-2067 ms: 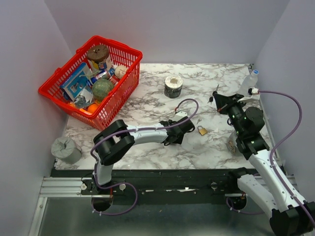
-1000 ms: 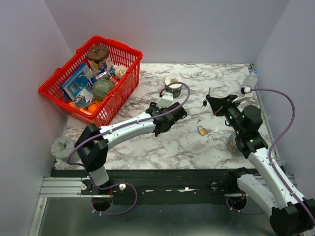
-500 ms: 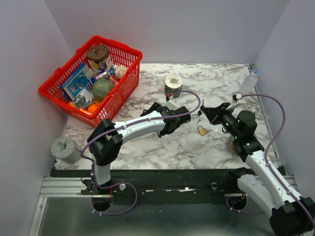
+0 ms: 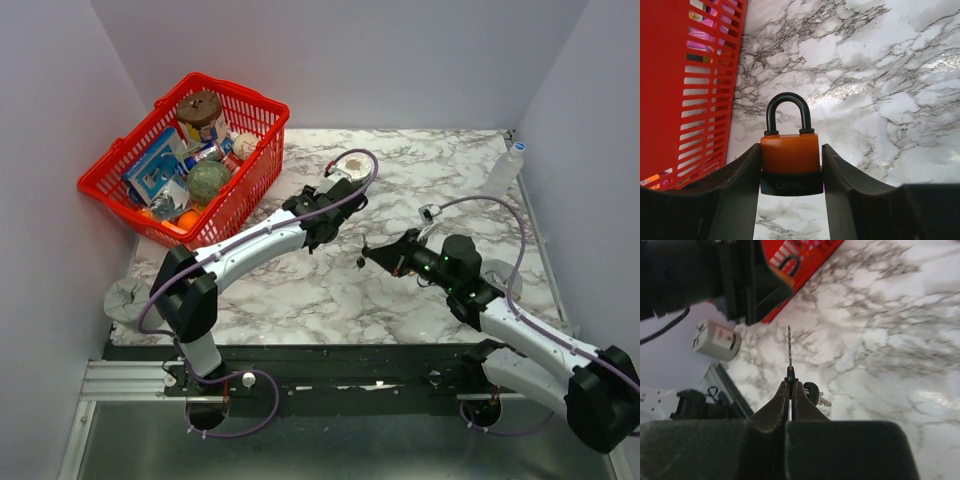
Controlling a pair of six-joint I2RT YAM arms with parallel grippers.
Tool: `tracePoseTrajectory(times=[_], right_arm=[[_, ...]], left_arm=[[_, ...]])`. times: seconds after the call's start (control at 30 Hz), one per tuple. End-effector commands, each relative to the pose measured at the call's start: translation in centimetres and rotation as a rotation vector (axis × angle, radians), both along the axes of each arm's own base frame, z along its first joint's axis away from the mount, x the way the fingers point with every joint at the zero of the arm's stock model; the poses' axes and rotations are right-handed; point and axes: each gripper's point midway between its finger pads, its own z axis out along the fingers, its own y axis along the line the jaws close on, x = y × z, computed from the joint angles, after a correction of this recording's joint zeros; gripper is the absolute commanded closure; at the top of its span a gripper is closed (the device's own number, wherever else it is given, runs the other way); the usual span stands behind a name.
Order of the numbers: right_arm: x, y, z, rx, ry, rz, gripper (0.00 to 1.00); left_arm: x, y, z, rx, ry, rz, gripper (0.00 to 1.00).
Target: Unlock with the key
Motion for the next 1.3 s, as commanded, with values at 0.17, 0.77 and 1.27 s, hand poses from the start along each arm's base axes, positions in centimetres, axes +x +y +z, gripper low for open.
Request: tracePoseTrajectory(times=[0.17, 0.77, 1.27], right_arm=[[-1.7, 6.6, 0.0, 0.096, 0.058, 0.156, 0.99], [0.0, 13.7, -0.5, 0.284, 0.119, 0.258, 0.99], [1.5, 14.3, -2.4, 0.307, 0.201, 0.199, 0.99]], left_arm=[[1.6, -1.8, 2.2, -0.136, -0.04, -0.086, 0.97], [1.2, -1.6, 0.8, -0.198, -0.04, -0.091, 0.98], [1.0, -1.9, 0.6, -0.224, -0.034, -0.1, 0.99]])
